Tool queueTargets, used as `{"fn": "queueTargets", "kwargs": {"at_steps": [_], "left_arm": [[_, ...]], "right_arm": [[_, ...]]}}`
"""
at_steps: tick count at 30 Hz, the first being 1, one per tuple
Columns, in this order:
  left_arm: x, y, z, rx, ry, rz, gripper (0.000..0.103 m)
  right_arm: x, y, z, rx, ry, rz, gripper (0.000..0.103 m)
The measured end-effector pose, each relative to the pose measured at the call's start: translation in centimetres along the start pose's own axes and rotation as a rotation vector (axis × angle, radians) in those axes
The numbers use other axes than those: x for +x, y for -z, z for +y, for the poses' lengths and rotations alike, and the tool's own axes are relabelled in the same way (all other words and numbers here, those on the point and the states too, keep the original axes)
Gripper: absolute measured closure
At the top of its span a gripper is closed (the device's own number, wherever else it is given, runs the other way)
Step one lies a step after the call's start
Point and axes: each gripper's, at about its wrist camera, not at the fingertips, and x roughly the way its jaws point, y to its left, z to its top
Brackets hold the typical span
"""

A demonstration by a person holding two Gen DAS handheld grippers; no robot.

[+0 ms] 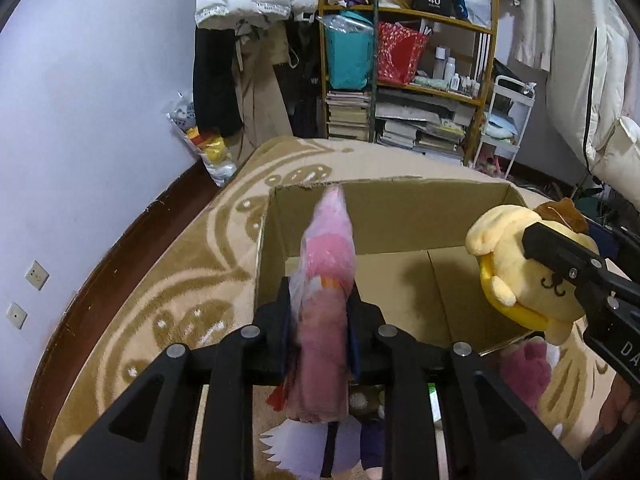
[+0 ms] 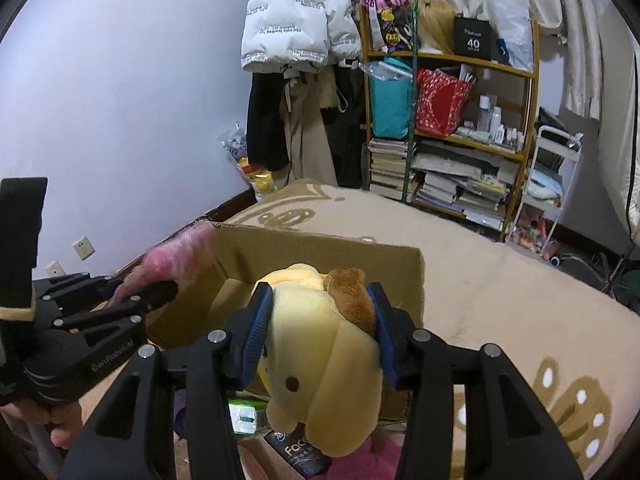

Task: Organize soft objects
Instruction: 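Lift both plushes and drop them into the cardboard box, opening both tools, then grasp the white-haired doll with the left tool while the right tool grasps the pink pig plush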

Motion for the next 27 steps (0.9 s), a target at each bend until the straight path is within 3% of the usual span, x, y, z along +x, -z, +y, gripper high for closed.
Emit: {"fn": "queueTargets", "kwargs": {"at_steps": [4,6,8,13,15,17,19,27], "left_arm": [[0.3,0.1,-0.2,0.012,-0.016,0.006,0.08],[-0.1,0.1,-0.1,0.019,-0.03,-0.002,0.074],[-0.5,0.2,0.1,0.01,-0.034,-0.011,0.054],[-2.0,0.2,0.8,-0.012,-0.047,-0.018,0.044],[-2.6,0.3,1.1,-0.017,-0.059,-0.023,0.035],[-3.1,0.5,1.3,-0.026,-0.082,-0.022,0.019],[-3.4,0.7,1.5,-0.031,-0.093,-0.015,0.013],[-4.8,2.2,1.9,-0.055,-0.081,0.017,0.009]], "right_arm": [[0.5,0.2,-0.3,0.026,-0.003,0.016,0.049],[0.6,0.2,-0.6,0.043,-0.008,0.018,0.048],[0.5,0.1,-0.8,0.055,-0.012,0.017,0.047],[-0.7,-0.2,-1.1,0.077,-0.009,-0.008,0.027],[-1.2,-0.3,-1.2,0.078,0.0,-0.014,0.019],[-1.7,-0.4,-1.3,0.084,0.014,-0.02,0.007],[-2.3,-0.3,-1.3,0.084,0.026,-0.027,0.002],[-4.3,0.4,-1.1,0.086,0.032,-0.02,0.0]]}}
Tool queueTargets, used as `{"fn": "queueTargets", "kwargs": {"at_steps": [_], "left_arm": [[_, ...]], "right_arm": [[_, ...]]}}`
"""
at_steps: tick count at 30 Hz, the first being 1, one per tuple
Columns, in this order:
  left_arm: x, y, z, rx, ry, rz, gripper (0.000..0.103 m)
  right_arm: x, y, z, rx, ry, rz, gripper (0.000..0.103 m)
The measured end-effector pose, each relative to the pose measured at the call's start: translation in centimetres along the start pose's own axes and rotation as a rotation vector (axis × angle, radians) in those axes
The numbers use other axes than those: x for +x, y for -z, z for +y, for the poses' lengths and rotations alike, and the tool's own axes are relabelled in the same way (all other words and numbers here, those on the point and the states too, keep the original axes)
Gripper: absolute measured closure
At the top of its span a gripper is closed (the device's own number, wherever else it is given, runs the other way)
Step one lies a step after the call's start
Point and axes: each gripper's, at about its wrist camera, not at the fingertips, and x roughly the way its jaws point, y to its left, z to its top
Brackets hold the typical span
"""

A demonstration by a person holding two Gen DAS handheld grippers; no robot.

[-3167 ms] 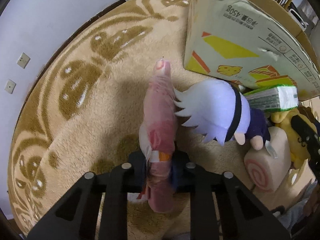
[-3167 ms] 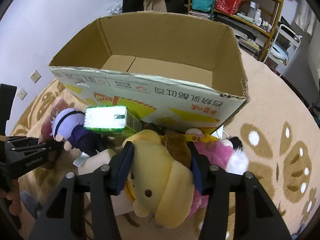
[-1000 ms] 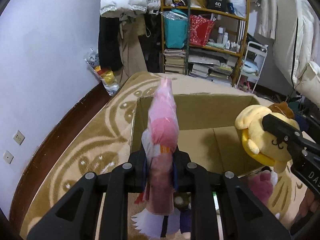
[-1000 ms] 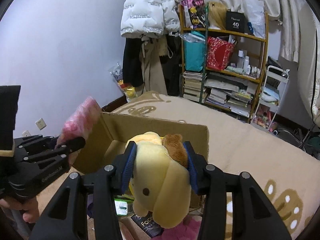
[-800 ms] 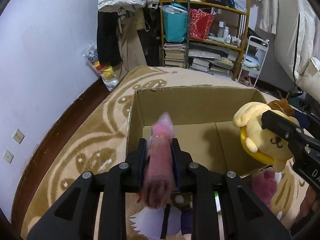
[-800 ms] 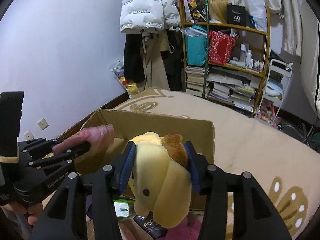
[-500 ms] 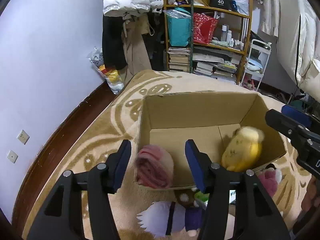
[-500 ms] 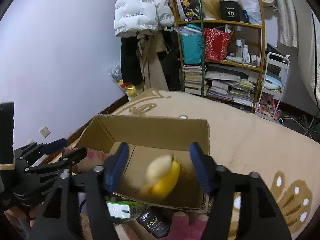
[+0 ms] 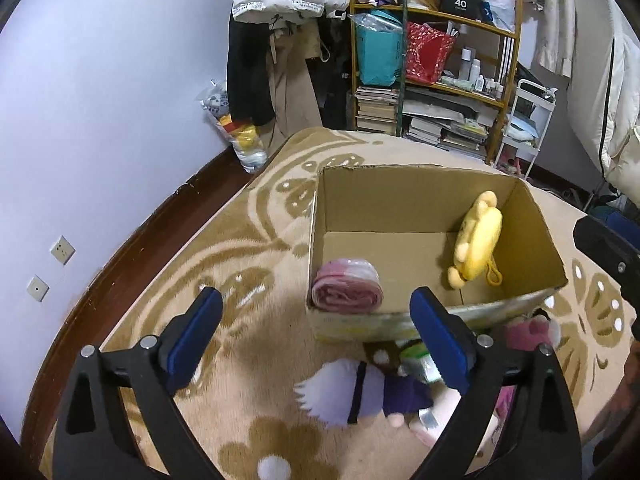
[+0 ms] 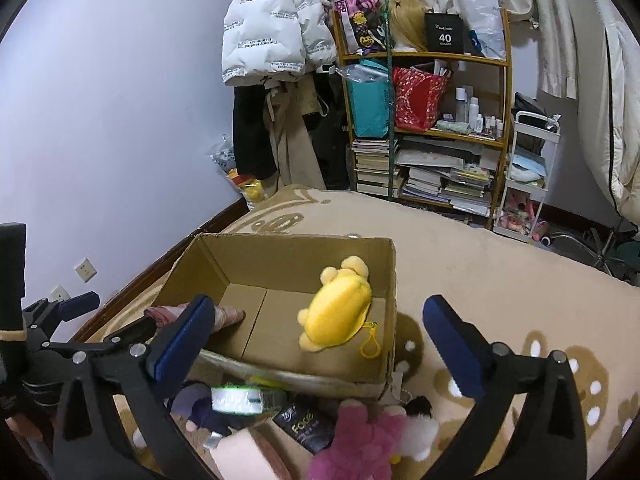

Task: Organize soft objects
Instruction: 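Grasp the white-haired doll with the left tool while the right tool grasps the pink pig plush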

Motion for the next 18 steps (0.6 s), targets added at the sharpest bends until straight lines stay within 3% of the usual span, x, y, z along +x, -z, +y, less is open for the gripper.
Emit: {"fn": "queueTargets", "kwargs": {"at_steps": [18], "left_arm": [[-3.0,4.1,0.9,-0.028,0.007,0.055,0.008]], "right_arm": [[-3.6,2.7,-0.8,0.095,0.023,0.086,0.0]]}}
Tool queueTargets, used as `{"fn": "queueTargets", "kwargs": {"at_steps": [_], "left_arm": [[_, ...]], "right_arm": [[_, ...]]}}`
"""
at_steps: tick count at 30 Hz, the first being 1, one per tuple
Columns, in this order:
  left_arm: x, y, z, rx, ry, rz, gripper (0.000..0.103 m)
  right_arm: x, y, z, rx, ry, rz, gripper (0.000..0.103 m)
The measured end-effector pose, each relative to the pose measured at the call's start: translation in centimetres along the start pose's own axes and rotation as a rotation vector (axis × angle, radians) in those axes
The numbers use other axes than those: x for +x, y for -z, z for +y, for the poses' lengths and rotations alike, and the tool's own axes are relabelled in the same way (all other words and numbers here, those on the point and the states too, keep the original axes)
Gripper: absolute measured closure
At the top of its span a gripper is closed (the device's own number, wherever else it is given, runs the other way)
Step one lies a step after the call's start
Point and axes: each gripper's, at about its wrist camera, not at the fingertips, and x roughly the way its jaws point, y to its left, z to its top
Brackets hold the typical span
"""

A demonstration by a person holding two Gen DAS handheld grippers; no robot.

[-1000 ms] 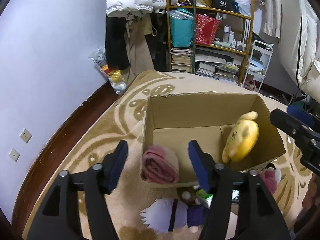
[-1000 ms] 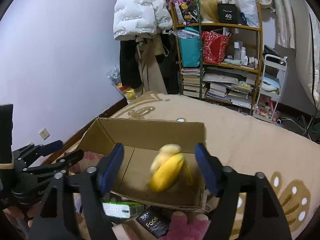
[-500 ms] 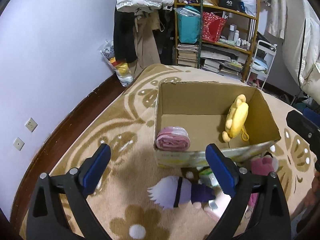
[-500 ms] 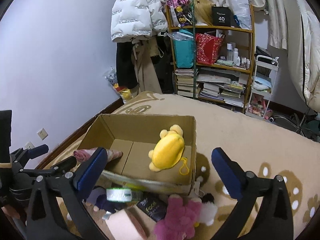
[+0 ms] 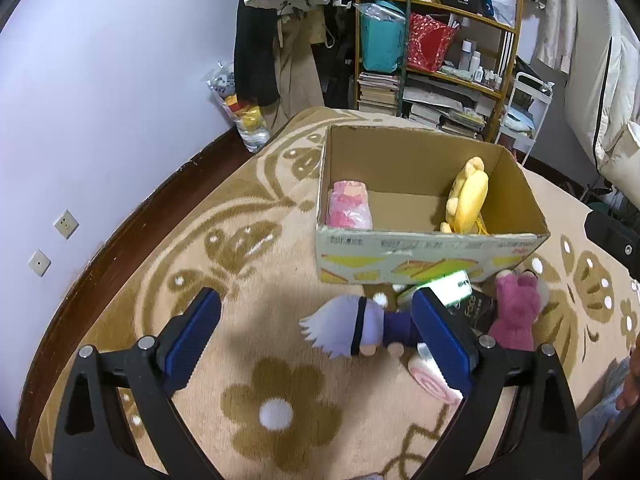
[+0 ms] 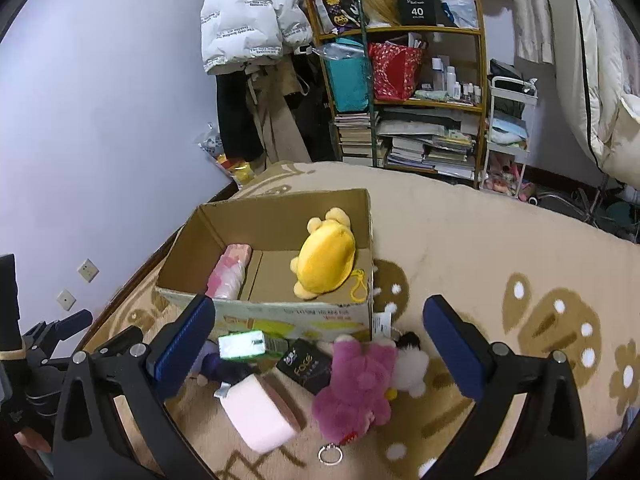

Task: Organize soft objects
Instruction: 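Grasp the white-haired doll with the left tool while the right tool grasps the pink pig plush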

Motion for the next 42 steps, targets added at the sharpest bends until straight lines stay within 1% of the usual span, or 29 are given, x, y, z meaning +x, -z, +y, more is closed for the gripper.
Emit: {"fn": "queueTargets", "kwargs": {"at_steps": [7,19,27,32,37,42], "left_arm": [[0.3,0.8,0.1,-0.007,0.004,0.025,0.008],[2.7,1.3,0.0,-0.016,0.009,0.093,0.008],[5.0,1.4,0.8,-0.062,0.001,0.128,0.008],[6.9,1.5,1.2,-0.091,-0.01,0.168,0.008],[8.5,1.2,0.8,-0.067,-0.019,0.184,0.008],[9.7,1.2,0.0,-0.045,-0.004,0.208,0.008]], "right_arm": [[0.2,0.7,-0.6,0.027,0.02,0.047,0.0],[3.1,2.1,-1.4,0.056,0.055,0.14,0.0],[4.8,2.4,-1.4,0.072,0.064,0.177,0.0],[6.0,2.6,-1.6,0.088,0.06,0.199,0.0],[7.4,2.9,-1.8,0.095,0.06,0.235,0.0],[8.6,3.5,-1.8,0.088,0.082,0.277,0.0]]}}
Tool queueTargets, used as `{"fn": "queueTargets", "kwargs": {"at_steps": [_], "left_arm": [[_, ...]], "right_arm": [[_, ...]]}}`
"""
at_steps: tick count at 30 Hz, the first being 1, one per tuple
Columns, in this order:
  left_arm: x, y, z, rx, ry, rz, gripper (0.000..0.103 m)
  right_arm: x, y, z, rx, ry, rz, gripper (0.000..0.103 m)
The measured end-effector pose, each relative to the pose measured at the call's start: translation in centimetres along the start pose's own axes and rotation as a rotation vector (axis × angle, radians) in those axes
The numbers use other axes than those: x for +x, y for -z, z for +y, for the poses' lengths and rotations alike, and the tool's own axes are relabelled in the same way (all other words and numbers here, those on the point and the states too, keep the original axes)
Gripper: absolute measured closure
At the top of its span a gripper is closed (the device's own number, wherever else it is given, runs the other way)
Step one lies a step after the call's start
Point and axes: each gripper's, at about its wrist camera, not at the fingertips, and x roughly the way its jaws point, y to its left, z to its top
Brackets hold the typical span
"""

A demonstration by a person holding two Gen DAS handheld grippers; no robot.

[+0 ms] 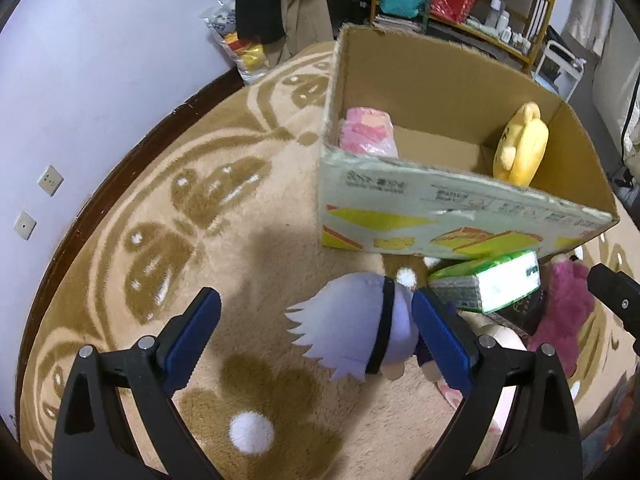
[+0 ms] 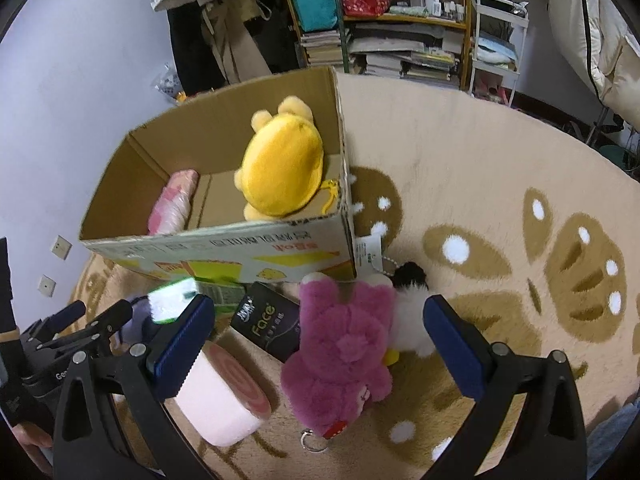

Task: Organize soft objects
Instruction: 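Grasp the white-haired doll with the left tool while the right tool grasps the pink pig plush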

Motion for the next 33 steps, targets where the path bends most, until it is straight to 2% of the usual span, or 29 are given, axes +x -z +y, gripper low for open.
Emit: {"fn": "queueTargets", "kwargs": {"at_steps": [8,14,19,21,23,25,28,29,33], "left_arm": [[1.1,0.0,-1.2,0.04,-0.004,0.027,0.007],[1.9,0.2,-1.7,0.044,0.017,0.044,0.007],[2.8,0.5,-0.8,-0.031,0.09,0.088,0.008],[3.1,0.5,-0.5,-0.049,0.127,0.099,0.015],[3.1,0.6,-0.7,-0.049,0.157,0.103,0.026],[2.9,0.7,-0.9,-0.042,0.179,0.098,0.036],[2.7,0.9,-1.5,-0.027,0.169,0.087,0.04],[2.5,1.0,-1.6,-0.027,0.167,0.081,0.041],[1.5,1.2,-1.9,-0.02,0.144,0.049,0.045]], "right_arm": [[2.8,0.3,-0.6,0.072,-0.023,0.078,0.0],[4.6,0.9,-0.7,0.07,-0.012,0.13,0.002],[4.9,1.1,-0.7,0.061,0.006,0.139,0.003],[5.0,1.1,-0.7,0.061,0.015,0.142,0.005],[5.3,1.1,-0.8,0.056,0.035,0.152,0.014],[5.6,1.2,-0.7,0.053,0.05,0.157,0.018],[5.9,1.3,-1.5,0.073,0.001,0.186,0.042],[6.2,1.0,-1.7,0.079,-0.019,0.183,0.046],[5.9,1.0,-1.6,0.057,-0.024,0.16,0.053]]}}
